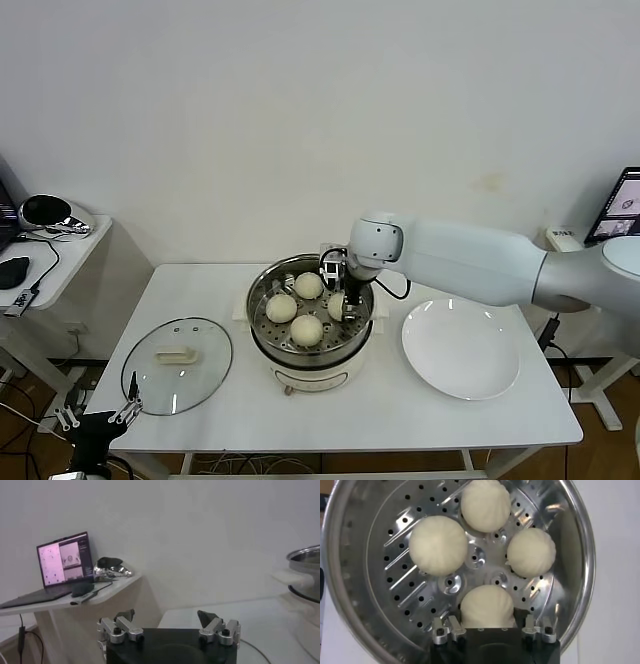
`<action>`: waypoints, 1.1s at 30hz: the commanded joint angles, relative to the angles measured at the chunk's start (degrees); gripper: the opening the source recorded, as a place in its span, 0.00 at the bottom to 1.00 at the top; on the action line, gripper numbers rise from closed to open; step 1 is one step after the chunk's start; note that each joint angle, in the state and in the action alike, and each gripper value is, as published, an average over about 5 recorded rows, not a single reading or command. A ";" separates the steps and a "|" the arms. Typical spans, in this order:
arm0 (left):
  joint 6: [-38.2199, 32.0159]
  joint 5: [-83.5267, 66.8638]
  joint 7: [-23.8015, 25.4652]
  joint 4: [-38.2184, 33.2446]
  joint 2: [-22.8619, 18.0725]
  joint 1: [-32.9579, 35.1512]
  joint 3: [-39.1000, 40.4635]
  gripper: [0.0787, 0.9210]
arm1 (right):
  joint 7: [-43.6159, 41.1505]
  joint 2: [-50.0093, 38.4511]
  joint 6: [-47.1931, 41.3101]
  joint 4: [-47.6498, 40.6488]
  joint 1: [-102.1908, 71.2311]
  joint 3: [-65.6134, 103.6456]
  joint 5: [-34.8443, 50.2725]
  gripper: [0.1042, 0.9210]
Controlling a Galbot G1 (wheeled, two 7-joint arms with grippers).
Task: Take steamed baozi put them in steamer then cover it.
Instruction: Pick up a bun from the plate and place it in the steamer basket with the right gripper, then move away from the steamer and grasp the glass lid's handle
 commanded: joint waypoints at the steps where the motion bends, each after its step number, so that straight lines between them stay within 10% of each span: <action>1: 0.09 -0.06 -0.01 0.04 0.19 -0.04 -0.05 0.88 | -0.36 -4.12 -0.24 3.54 1.55 4.40 0.19 0.86; 9: 0.05 -0.54 0.56 0.07 0.62 -0.27 -0.13 0.88 | 14.76 -18.20 2.22 16.95 -4.81 17.60 9.24 0.88; 18: -1.01 -0.78 1.56 -0.02 -0.24 -0.53 0.64 0.88 | 40.67 -30.75 27.96 30.79 -50.23 52.37 6.70 0.88; 33: -3.78 20.73 -0.96 5.88 -2.38 -3.38 0.30 0.88 | 35.35 -1.39 61.12 27.03 -102.99 109.52 -17.78 0.88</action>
